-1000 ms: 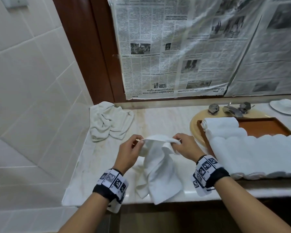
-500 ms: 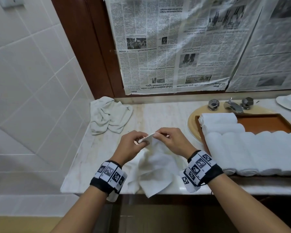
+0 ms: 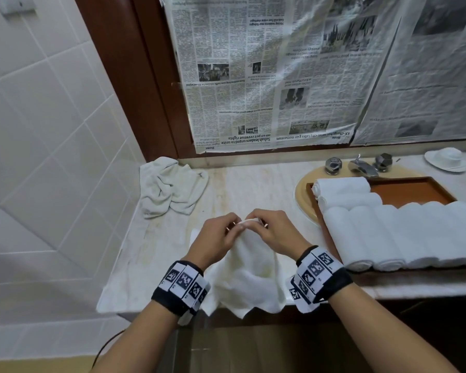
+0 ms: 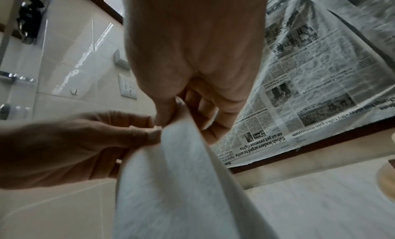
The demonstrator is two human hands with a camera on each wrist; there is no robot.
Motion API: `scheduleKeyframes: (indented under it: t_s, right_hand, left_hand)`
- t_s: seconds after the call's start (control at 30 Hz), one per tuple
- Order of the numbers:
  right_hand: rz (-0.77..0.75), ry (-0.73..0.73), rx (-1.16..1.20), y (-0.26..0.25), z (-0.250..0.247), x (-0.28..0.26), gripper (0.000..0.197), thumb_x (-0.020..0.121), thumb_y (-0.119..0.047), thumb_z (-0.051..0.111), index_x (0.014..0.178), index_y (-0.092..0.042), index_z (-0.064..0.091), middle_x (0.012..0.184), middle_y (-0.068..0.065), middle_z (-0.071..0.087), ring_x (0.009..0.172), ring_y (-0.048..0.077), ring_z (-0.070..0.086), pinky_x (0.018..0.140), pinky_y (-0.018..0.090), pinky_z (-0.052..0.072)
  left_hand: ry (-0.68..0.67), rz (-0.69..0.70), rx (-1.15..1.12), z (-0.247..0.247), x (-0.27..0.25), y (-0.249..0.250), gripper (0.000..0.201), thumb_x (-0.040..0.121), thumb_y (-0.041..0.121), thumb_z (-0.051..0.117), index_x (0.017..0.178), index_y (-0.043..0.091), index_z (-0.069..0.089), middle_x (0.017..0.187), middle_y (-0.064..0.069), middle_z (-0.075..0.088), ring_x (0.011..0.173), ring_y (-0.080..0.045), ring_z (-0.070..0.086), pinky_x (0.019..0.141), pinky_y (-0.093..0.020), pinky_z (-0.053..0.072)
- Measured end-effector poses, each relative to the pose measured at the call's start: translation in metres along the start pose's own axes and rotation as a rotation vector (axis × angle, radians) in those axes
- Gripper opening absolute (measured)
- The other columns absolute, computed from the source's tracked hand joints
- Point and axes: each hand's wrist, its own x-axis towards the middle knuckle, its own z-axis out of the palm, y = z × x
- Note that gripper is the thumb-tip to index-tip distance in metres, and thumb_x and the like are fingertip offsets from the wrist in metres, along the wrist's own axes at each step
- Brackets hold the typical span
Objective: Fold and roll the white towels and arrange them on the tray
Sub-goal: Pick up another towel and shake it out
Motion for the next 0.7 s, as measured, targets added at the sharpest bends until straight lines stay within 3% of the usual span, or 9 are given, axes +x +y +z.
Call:
scheduleKeyframes:
  t_s: [0.13, 0.23, 0.33, 0.43, 0.5, 0.57, 0.63, 0.7]
  right_hand:
    - [0.001, 0.029, 0.009, -0.007, 0.000, -0.006, 0.013, 0.094, -0.027, 0.065, 0.087, -0.018, 0.071, 0.067, -0.001, 0.063, 0.061, 0.006, 0.051, 0.061, 0.019, 0.040]
    - [0.020, 0.049, -0.011, -0.005, -0.005, -0.010, 0.013, 0.093, -0.028, 0.066, 0.086, -0.018, 0.072, 0.068, 0.000, 0.063, 0.061, 0.006, 0.051, 0.060, 0.015, 0.039]
    - [0.093, 0.037, -0.040, 0.013, -0.004, -0.016, 0.010, 0.093, -0.027, 0.067, 0.086, -0.020, 0.071, 0.073, -0.002, 0.067, 0.067, 0.009, 0.057, 0.064, 0.019, 0.043]
    - [0.197, -0.072, -0.056, 0.037, 0.013, -0.029, 0.007, 0.093, -0.024, 0.066, 0.086, -0.023, 0.069, 0.078, -0.007, 0.068, 0.073, 0.004, 0.059, 0.067, 0.017, 0.044]
    - [0.257, -0.150, -0.064, 0.050, 0.029, -0.040, 0.007, 0.091, -0.023, 0.067, 0.084, -0.024, 0.067, 0.074, -0.011, 0.065, 0.068, -0.002, 0.056, 0.064, 0.015, 0.041]
    - [0.318, -0.203, -0.089, 0.062, 0.039, -0.050, 0.006, 0.090, -0.023, 0.067, 0.084, -0.022, 0.068, 0.078, -0.008, 0.067, 0.070, 0.001, 0.057, 0.066, 0.020, 0.043]
    - [0.351, -0.221, -0.103, 0.067, 0.042, -0.056, 0.007, 0.091, -0.024, 0.065, 0.085, -0.022, 0.069, 0.084, -0.004, 0.070, 0.078, 0.010, 0.061, 0.072, 0.027, 0.046]
    - [0.355, -0.206, -0.106, 0.066, 0.036, -0.057, 0.010, 0.092, -0.024, 0.064, 0.083, -0.027, 0.067, 0.082, -0.008, 0.068, 0.076, 0.006, 0.060, 0.071, 0.024, 0.045]
  left_hand:
    - [-0.159, -0.051, -0.025, 0.003, -0.010, -0.020, 0.028, 0.097, 0.040, 0.059, 0.077, 0.021, 0.059, 0.076, 0.004, 0.061, 0.073, -0.013, 0.057, 0.072, -0.031, 0.045]
    - [-0.347, -0.190, 0.076, 0.013, -0.021, -0.042, 0.033, 0.095, 0.039, 0.063, 0.084, 0.008, 0.064, 0.086, -0.008, 0.065, 0.082, -0.023, 0.060, 0.076, -0.035, 0.045]
    - [-0.429, -0.257, 0.212, 0.023, -0.037, -0.061, 0.032, 0.093, 0.031, 0.062, 0.069, 0.011, 0.052, 0.076, -0.005, 0.057, 0.075, -0.023, 0.053, 0.063, -0.025, 0.036]
    - [-0.515, -0.355, 0.289, 0.029, -0.052, -0.069, 0.036, 0.092, 0.029, 0.058, 0.061, 0.018, 0.042, 0.064, 0.003, 0.049, 0.068, -0.019, 0.048, 0.055, -0.028, 0.030]
    - [-0.591, -0.449, 0.267, 0.028, -0.061, -0.071, 0.034, 0.088, 0.030, 0.060, 0.058, 0.019, 0.046, 0.063, 0.003, 0.052, 0.062, -0.016, 0.046, 0.054, -0.026, 0.032]
    - [-0.685, -0.497, 0.221, 0.023, -0.069, -0.074, 0.028, 0.085, 0.034, 0.063, 0.062, 0.018, 0.060, 0.067, 0.002, 0.062, 0.061, -0.013, 0.052, 0.057, -0.024, 0.039]
    - [-0.745, -0.498, 0.170, 0.019, -0.074, -0.074, 0.026, 0.086, 0.039, 0.066, 0.072, 0.018, 0.070, 0.069, 0.004, 0.067, 0.062, -0.010, 0.057, 0.061, -0.023, 0.043]
    - [-0.728, -0.433, 0.149, 0.016, -0.076, -0.073, 0.024, 0.089, 0.042, 0.066, 0.075, 0.023, 0.070, 0.072, 0.009, 0.066, 0.067, -0.007, 0.057, 0.064, -0.021, 0.042]
